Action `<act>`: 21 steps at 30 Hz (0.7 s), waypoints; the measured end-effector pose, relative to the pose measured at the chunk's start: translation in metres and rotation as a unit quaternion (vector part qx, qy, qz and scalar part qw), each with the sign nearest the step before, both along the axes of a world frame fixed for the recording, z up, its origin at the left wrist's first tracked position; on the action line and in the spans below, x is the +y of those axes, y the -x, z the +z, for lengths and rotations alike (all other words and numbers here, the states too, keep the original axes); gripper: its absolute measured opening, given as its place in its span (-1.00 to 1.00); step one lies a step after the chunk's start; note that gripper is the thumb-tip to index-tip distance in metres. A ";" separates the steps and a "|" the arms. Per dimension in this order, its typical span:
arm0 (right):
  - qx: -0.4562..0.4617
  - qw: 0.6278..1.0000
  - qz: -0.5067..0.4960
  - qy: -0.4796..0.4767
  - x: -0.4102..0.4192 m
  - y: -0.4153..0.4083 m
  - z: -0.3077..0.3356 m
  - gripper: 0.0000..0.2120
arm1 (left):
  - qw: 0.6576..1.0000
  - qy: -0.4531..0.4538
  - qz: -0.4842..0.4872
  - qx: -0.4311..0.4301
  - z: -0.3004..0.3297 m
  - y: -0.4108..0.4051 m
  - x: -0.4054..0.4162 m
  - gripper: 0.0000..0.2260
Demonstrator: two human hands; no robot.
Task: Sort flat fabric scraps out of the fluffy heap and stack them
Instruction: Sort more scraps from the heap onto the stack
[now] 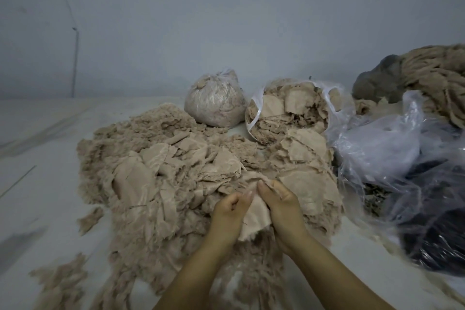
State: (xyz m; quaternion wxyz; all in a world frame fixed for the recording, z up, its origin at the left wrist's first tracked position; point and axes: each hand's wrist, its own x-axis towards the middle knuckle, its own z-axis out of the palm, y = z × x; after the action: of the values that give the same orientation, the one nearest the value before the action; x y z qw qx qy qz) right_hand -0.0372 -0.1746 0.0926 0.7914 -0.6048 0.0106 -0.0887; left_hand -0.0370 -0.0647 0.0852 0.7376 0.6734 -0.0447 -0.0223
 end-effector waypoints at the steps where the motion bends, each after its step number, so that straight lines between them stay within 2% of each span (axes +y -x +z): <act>1: -0.001 1.000 -0.023 -0.004 -0.001 -0.001 -0.001 -0.83 | 1.000 0.023 0.004 0.006 0.000 0.000 0.000 -0.74; 4: -0.006 0.997 -0.071 -0.010 -0.004 0.000 -0.006 -0.74 | 0.997 0.070 0.005 0.018 0.000 -0.004 0.005 -0.74; 7: -0.009 0.996 -0.086 -0.005 -0.004 0.000 -0.012 -0.70 | 0.997 0.072 0.026 0.030 0.000 -0.005 0.007 -0.72; 13: -0.007 0.993 -0.115 -0.011 -0.014 -0.018 -0.006 -0.82 | 0.996 0.068 0.045 0.028 0.002 -0.009 0.009 -0.81; 17: -0.015 0.985 -0.171 -0.002 -0.035 -0.041 0.007 -0.95 | 0.995 0.052 0.078 0.026 0.004 -0.016 0.013 -0.73; 19: -0.005 0.979 -0.205 -0.011 -0.058 -0.053 0.014 -0.92 | 0.994 -0.005 0.104 0.018 -0.001 -0.020 0.028 -0.67; 21: 0.027 0.971 -0.219 0.091 -0.086 -0.065 0.019 -0.82 | 0.988 -0.112 0.102 -0.019 -0.007 -0.020 0.041 -0.65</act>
State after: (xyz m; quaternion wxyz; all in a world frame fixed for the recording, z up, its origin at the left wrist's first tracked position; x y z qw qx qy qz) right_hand 0.0280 -0.2607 0.1116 0.6934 -0.6597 0.1560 -0.2444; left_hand -0.0172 -0.0241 0.0778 0.6549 0.7532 0.0130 0.0610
